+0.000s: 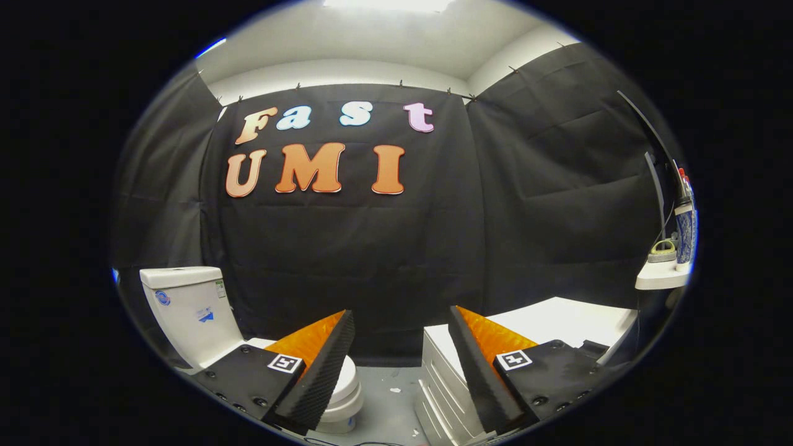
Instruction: Open the toilet lid.
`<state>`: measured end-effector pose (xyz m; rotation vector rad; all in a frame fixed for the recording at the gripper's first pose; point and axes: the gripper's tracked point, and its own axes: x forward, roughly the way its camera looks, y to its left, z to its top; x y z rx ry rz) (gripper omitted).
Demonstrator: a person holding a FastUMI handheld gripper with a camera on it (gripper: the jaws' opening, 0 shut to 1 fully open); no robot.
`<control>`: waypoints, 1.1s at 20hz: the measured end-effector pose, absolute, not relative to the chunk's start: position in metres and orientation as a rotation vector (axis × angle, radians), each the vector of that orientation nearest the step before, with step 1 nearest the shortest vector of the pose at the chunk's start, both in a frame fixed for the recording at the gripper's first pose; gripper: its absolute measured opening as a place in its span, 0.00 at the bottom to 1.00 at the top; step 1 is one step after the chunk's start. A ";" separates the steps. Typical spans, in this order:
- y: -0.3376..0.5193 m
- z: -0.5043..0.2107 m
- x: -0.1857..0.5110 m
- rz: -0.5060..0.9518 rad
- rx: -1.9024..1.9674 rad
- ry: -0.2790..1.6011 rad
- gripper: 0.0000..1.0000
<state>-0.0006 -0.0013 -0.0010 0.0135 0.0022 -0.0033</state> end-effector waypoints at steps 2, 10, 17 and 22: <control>-0.001 -0.002 0.000 -0.002 0.016 0.004 0.98; -0.002 -0.001 0.000 -0.003 0.016 0.003 0.98; 0.006 0.003 -0.002 0.014 0.011 0.001 0.98; 0.033 0.028 -0.001 0.062 0.032 -0.040 0.98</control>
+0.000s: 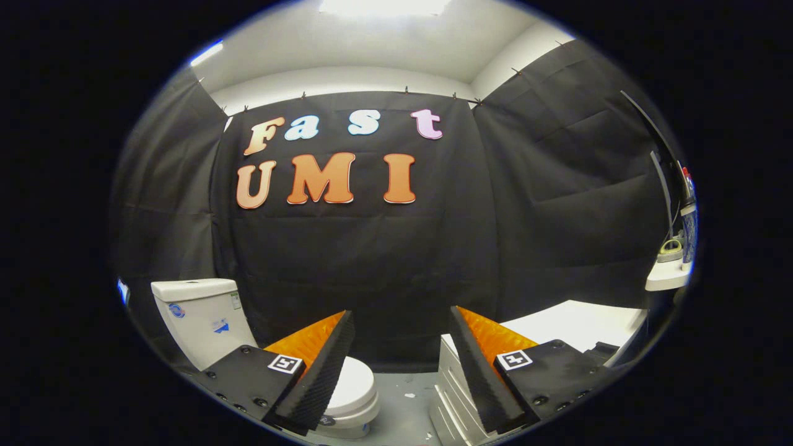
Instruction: Open the toilet lid.
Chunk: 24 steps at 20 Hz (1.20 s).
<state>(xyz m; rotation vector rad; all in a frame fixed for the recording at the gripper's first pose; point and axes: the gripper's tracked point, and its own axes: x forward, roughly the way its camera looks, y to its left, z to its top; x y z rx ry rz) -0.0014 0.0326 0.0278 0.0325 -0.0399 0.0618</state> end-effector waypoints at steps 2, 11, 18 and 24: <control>0.046 0.038 0.006 0.081 0.025 -0.061 0.98; 0.130 0.059 0.088 0.221 0.254 -0.071 0.99; 0.175 -0.068 0.119 0.291 0.373 0.188 0.98; 0.182 -0.158 0.117 0.259 0.472 0.352 0.99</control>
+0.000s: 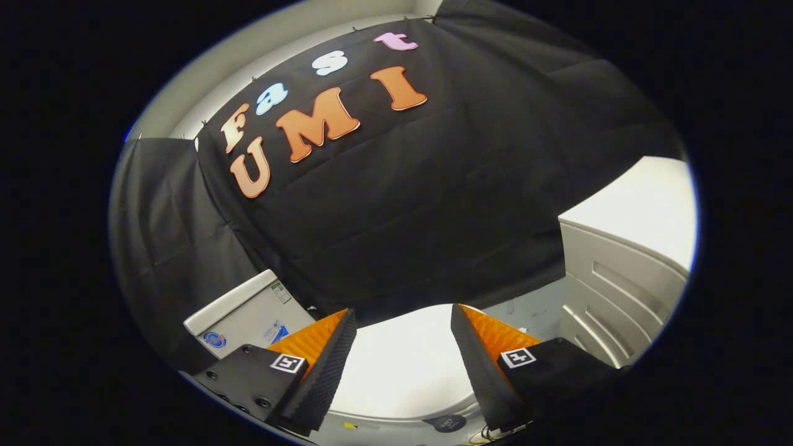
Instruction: Open the toilet lid.
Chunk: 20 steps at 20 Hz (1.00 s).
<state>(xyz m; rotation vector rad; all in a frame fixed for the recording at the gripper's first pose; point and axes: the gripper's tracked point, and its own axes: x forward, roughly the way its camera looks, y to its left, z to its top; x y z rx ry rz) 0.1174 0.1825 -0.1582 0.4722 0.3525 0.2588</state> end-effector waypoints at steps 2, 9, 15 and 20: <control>0.180 -0.179 0.109 0.257 0.531 0.388 0.99; 0.172 -0.275 0.090 0.242 0.727 0.573 0.99; 0.170 -0.347 0.073 0.163 0.882 0.738 0.99; 0.178 -0.371 0.064 0.164 1.032 0.842 0.99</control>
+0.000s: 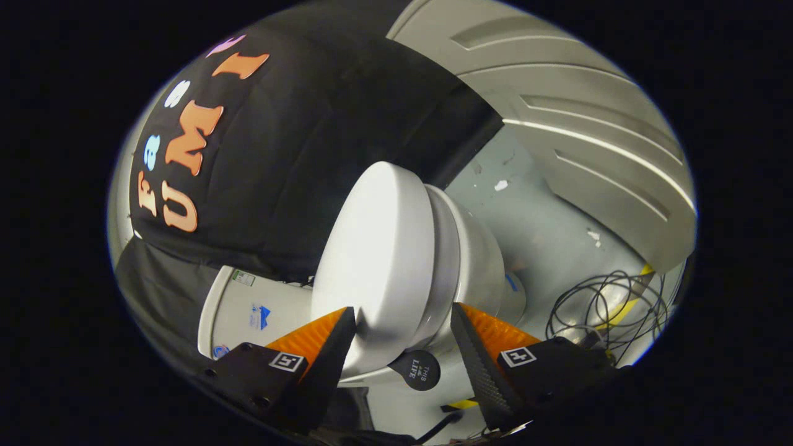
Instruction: Open the toilet lid.
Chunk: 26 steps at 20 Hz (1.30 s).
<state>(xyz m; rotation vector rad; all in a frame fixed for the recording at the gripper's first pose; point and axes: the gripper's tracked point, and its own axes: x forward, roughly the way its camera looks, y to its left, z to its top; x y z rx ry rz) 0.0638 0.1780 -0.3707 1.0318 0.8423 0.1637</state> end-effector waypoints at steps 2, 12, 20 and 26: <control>0.176 -0.374 0.059 0.153 1.123 0.856 0.99; 0.142 -0.393 0.030 -0.001 1.063 0.915 0.96; 0.167 -0.409 0.023 0.031 1.081 1.022 0.90; 0.186 -0.401 0.021 0.118 1.114 1.039 0.71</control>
